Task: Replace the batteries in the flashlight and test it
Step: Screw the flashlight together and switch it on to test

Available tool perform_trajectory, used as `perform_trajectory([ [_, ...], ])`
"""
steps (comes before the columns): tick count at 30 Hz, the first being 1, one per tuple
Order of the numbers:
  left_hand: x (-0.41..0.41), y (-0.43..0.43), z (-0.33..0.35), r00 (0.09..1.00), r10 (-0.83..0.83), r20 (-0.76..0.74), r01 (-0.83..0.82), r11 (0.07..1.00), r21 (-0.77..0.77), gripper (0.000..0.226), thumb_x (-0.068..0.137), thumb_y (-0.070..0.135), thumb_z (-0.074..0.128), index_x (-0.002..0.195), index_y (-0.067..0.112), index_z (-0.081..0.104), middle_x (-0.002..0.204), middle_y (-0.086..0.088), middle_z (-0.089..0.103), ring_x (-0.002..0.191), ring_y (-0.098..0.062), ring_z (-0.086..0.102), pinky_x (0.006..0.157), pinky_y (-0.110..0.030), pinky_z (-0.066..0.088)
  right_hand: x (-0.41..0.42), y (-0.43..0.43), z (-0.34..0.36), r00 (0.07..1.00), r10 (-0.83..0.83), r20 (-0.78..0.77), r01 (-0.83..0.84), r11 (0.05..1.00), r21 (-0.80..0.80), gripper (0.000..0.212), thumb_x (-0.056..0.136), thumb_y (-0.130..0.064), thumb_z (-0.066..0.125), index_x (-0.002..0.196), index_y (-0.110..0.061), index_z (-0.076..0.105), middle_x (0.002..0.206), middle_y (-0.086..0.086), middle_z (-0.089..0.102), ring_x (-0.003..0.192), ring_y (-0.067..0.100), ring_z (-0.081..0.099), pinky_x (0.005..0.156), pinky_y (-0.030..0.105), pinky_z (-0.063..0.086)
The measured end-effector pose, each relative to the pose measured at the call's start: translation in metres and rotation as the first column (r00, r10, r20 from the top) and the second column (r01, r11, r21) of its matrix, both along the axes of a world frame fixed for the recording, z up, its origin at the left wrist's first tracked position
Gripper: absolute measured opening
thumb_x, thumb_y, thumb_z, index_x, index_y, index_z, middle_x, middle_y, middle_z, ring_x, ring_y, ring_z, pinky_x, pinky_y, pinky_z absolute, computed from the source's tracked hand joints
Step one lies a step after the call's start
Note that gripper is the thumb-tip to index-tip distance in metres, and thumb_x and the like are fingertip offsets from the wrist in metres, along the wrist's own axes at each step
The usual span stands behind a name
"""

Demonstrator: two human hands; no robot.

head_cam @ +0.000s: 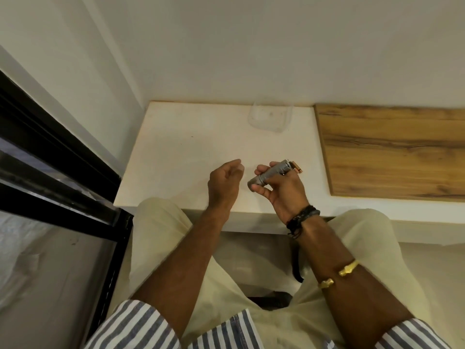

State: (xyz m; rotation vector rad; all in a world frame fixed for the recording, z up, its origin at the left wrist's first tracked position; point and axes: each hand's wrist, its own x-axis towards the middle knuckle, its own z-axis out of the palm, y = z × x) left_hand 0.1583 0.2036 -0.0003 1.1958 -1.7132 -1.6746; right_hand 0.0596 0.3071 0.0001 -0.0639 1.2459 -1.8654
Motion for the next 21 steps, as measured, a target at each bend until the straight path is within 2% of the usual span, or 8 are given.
perform_trajectory([
  [2, 0.002, 0.0, -0.001, 0.999, -0.053, 0.005, 0.053, 0.977, -0.207, 0.029, 0.096, 0.023, 0.063, 0.123, 0.013, 0.068, 0.121, -0.002, 0.071, 0.109, -0.012, 0.067, 0.096, -0.032, 0.056, 0.004, -0.006, -0.006, 0.98, 0.046, -0.195, -0.026, 0.994, 0.102, 0.033, 0.095, 0.013, 0.053, 0.122, -0.006, 0.056, 0.125, 0.02, 0.063, 0.115, 0.034, 0.065, 0.088, 0.045, 0.061],
  [4, 0.002, -0.002, 0.0, 0.994, -0.107, -0.005, 0.1, 0.943, -0.318, 0.026, 0.094, 0.021, 0.066, 0.119, 0.015, 0.071, 0.114, 0.001, 0.075, 0.1, -0.005, 0.069, 0.09, -0.021, 0.056, 0.005, -0.014, -0.011, 0.924, 0.101, -0.37, -0.044, 0.986, 0.159, 0.034, 0.095, 0.009, 0.059, 0.124, -0.008, 0.061, 0.122, 0.019, 0.066, 0.112, 0.033, 0.068, 0.086, 0.039, 0.062],
  [6, 0.0, -0.007, 0.0, 0.989, -0.151, 0.0, 0.141, 0.922, -0.361, 0.028, 0.092, 0.021, 0.069, 0.119, 0.016, 0.072, 0.111, 0.002, 0.076, 0.099, -0.006, 0.07, 0.086, -0.014, 0.054, 0.004, -0.023, -0.017, 0.849, 0.128, -0.512, -0.008, 0.973, 0.229, 0.035, 0.094, 0.007, 0.063, 0.125, -0.01, 0.065, 0.121, 0.014, 0.069, 0.113, 0.03, 0.068, 0.085, 0.039, 0.063],
  [9, -0.005, -0.024, 0.001, 0.989, -0.145, -0.013, 0.129, 0.912, -0.388, 0.03, 0.089, 0.021, 0.073, 0.119, 0.015, 0.072, 0.109, 0.002, 0.076, 0.1, -0.006, 0.07, 0.085, -0.014, 0.055, -0.001, -0.042, -0.022, 0.746, 0.134, -0.653, 0.071, 0.958, 0.278, 0.039, 0.09, 0.007, 0.068, 0.126, -0.01, 0.068, 0.12, 0.009, 0.071, 0.113, 0.023, 0.068, 0.085, 0.04, 0.063],
  [10, -0.007, -0.031, 0.001, 0.99, -0.141, -0.021, 0.121, 0.908, -0.401, 0.03, 0.088, 0.02, 0.073, 0.118, 0.015, 0.072, 0.109, 0.003, 0.076, 0.099, -0.006, 0.07, 0.085, -0.015, 0.055, -0.004, -0.048, -0.022, 0.716, 0.132, -0.686, 0.092, 0.955, 0.281, 0.039, 0.089, 0.007, 0.07, 0.124, -0.011, 0.07, 0.118, 0.006, 0.073, 0.112, 0.02, 0.069, 0.086, 0.037, 0.062],
  [12, -0.012, -0.045, 0.003, 0.991, -0.133, -0.03, 0.107, 0.896, -0.431, 0.03, 0.087, 0.019, 0.074, 0.117, 0.015, 0.072, 0.108, 0.003, 0.076, 0.098, -0.004, 0.07, 0.082, -0.013, 0.055, -0.009, -0.063, -0.021, 0.674, 0.121, -0.729, 0.129, 0.952, 0.277, 0.036, 0.087, 0.004, 0.073, 0.119, -0.013, 0.072, 0.111, 0.0, 0.075, 0.108, 0.013, 0.07, 0.084, 0.021, 0.06],
  [14, -0.02, -0.063, 0.003, 0.991, -0.129, -0.035, 0.099, 0.884, -0.457, 0.03, 0.087, 0.018, 0.075, 0.116, 0.014, 0.073, 0.106, 0.003, 0.076, 0.096, -0.002, 0.07, 0.079, -0.012, 0.055, -0.017, -0.08, -0.019, 0.654, 0.1, -0.75, 0.147, 0.956, 0.255, 0.034, 0.085, 0.004, 0.074, 0.115, -0.014, 0.074, 0.104, -0.005, 0.075, 0.101, 0.008, 0.07, 0.072, 0.006, 0.053],
  [21, -0.059, -0.132, 0.009, 0.994, -0.092, -0.056, 0.049, 0.849, -0.525, 0.029, 0.087, 0.016, 0.074, 0.116, 0.011, 0.073, 0.107, 0.0, 0.076, 0.096, -0.005, 0.071, 0.08, -0.012, 0.055, -0.056, -0.153, -0.012, 0.619, 0.074, -0.782, 0.173, 0.958, 0.228, 0.034, 0.083, 0.003, 0.076, 0.113, -0.011, 0.076, 0.102, -0.004, 0.075, 0.091, -0.006, 0.067, 0.067, 0.002, 0.049],
])
